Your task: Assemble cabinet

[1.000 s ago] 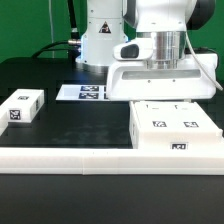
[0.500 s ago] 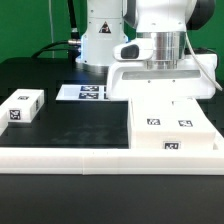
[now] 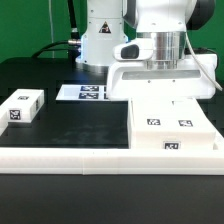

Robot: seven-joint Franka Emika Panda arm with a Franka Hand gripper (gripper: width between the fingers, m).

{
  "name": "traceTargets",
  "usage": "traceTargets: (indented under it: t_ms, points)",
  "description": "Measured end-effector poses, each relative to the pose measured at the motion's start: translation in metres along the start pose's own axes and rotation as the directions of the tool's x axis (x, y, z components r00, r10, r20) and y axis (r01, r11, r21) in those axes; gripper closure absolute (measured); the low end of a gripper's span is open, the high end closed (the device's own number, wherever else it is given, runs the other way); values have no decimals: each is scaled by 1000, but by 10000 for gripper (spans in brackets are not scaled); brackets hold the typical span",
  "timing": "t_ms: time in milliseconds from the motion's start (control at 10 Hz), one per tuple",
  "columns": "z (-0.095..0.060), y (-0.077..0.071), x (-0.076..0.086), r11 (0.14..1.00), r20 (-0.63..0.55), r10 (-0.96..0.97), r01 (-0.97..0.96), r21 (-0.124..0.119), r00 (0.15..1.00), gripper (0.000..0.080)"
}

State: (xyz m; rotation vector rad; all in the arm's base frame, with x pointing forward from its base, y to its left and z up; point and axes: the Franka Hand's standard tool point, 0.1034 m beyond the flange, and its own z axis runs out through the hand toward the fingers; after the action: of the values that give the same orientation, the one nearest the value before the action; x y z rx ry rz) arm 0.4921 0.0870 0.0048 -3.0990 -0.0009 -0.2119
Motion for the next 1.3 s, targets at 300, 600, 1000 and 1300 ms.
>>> traceTargets:
  t_ms: [300,600,1000,1300]
  points:
    - [-26,0,7,1000,17,-25,25,6,1000,797]
    - [-58,-4,19,1000,23,-26,26,15,999,797]
    - [-54,-3,17,1000,24,-26,26,13,999,797]
    - [-58,-2,16,1000,38,-23,23,13,999,797]
